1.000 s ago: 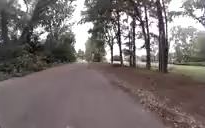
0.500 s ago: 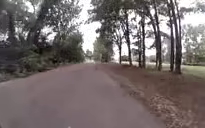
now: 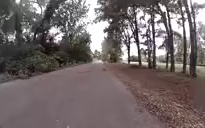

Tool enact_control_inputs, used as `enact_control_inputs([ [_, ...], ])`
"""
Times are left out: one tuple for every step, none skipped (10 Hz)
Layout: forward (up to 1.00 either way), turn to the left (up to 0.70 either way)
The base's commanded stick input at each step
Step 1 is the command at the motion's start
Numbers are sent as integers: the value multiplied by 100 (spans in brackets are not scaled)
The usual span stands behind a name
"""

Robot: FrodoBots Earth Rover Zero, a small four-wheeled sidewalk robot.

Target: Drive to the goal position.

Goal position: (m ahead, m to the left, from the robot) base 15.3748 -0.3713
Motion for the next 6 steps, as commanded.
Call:
enact_control_inputs([
  [100, 1],
  [100, 1],
  [100, 1],
  [100, 1],
  [100, 1],
  [100, 1],
])
